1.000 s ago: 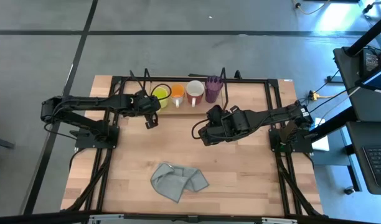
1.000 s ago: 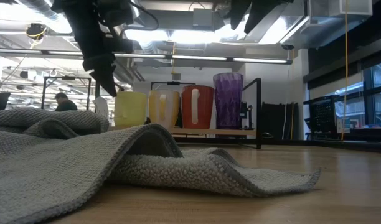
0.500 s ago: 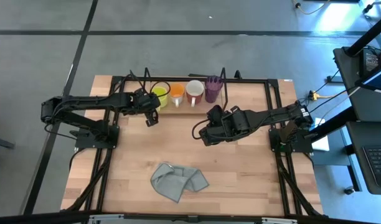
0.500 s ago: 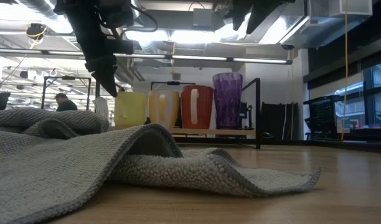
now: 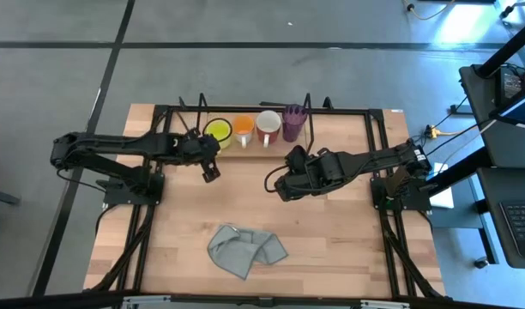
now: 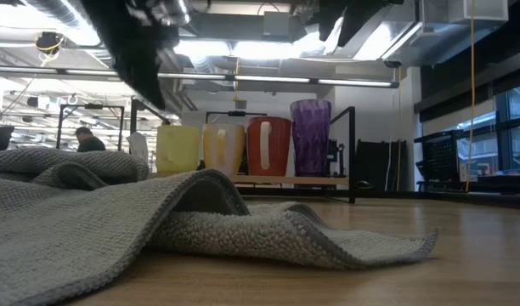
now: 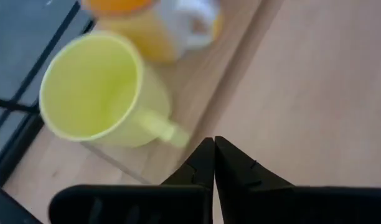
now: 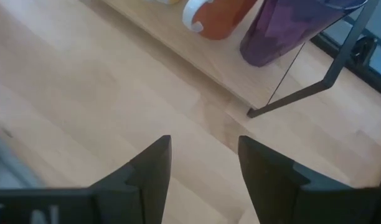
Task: Stack small to large cups/mugs on shelf
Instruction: Return to Home Position
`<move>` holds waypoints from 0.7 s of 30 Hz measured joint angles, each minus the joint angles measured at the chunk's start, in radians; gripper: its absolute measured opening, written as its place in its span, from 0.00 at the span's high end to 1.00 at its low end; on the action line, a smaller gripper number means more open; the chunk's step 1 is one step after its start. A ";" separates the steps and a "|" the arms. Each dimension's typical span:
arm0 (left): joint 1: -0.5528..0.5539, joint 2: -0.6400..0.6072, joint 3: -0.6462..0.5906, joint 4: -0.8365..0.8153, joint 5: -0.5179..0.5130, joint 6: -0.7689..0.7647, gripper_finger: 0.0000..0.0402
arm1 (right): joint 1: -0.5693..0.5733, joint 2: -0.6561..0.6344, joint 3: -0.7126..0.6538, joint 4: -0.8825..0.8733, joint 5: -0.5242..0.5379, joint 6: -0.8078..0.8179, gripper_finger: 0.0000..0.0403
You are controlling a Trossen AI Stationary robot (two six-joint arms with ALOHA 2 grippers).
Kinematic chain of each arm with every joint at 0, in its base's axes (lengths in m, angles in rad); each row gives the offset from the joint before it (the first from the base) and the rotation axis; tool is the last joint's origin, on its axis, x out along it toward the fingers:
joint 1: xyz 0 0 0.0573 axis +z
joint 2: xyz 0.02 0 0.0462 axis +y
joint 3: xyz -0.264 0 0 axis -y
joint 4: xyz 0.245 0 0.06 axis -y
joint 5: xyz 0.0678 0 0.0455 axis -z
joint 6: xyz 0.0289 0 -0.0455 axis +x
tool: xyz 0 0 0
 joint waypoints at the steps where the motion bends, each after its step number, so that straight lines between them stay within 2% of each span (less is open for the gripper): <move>1: -0.019 -0.011 0.014 -0.001 0.005 -0.022 0.99 | 0.000 0.000 0.008 0.001 -0.005 -0.001 0.53; 4: -0.074 -0.036 0.076 0.006 0.006 -0.068 1.00 | 0.000 0.000 0.053 0.024 -0.006 -0.042 0.53; 7: -0.119 -0.054 0.160 0.010 0.006 -0.085 0.99 | 0.000 0.000 0.135 0.121 -0.006 -0.170 0.53; 13: -0.170 -0.057 0.352 0.009 -0.001 -0.081 0.95 | 0.000 0.000 0.326 0.427 -0.005 -0.588 0.53; 17: -0.184 -0.057 0.478 -0.028 -0.002 -0.081 0.93 | 0.000 0.000 0.460 0.474 -0.001 -0.854 0.53; 19: -0.188 -0.056 0.543 -0.057 -0.001 -0.083 0.93 | 0.000 -0.028 0.456 0.498 0.011 -0.933 0.53; 21: -0.192 -0.061 0.614 -0.071 0.007 -0.097 0.93 | 0.001 -0.069 0.436 0.498 0.003 -0.942 0.53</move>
